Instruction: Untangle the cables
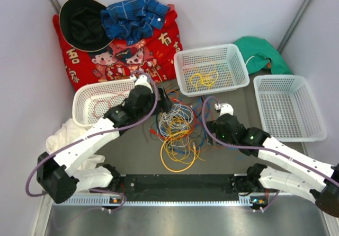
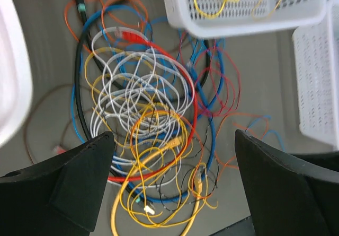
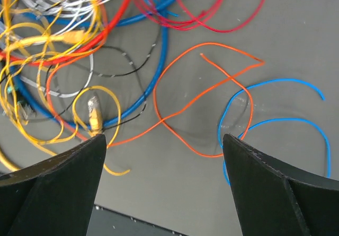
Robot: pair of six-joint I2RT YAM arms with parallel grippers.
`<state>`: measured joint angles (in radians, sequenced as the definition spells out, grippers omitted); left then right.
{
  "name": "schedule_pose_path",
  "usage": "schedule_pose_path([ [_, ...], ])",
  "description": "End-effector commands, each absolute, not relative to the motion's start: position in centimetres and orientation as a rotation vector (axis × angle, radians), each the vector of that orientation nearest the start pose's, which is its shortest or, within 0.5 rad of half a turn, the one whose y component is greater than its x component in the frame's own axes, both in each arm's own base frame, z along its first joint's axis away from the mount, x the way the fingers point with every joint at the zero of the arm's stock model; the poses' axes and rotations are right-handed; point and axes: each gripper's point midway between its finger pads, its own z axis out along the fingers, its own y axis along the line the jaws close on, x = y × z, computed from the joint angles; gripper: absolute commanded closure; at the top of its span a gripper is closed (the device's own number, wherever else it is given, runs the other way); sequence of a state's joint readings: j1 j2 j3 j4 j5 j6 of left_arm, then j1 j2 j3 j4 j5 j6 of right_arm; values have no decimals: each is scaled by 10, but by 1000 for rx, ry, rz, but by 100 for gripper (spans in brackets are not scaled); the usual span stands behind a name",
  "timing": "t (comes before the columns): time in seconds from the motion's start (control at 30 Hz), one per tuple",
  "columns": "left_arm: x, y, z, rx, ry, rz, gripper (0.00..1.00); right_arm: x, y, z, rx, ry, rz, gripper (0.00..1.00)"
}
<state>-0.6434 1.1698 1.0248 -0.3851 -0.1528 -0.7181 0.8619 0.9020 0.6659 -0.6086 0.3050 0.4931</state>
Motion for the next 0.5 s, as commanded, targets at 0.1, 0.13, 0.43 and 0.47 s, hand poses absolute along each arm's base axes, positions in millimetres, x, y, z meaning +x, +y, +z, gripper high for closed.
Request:
schedule_pose_path([
  [0.1, 276, -227, 197, -215, 2188, -600, 1, 207, 169, 95, -56, 2386, 347, 10],
  [0.13, 274, -227, 200, -211, 2180, -605, 1, 212, 173, 95, -42, 2374, 368, 10],
  [0.43, 261, -215, 201, -230, 2166, -599, 1, 249, 181, 68, 63, 2390, 430, 69],
  [0.47, 259, -212, 199, -241, 2167, -599, 1, 255, 183, 74, 56, 2351, 441, 84],
])
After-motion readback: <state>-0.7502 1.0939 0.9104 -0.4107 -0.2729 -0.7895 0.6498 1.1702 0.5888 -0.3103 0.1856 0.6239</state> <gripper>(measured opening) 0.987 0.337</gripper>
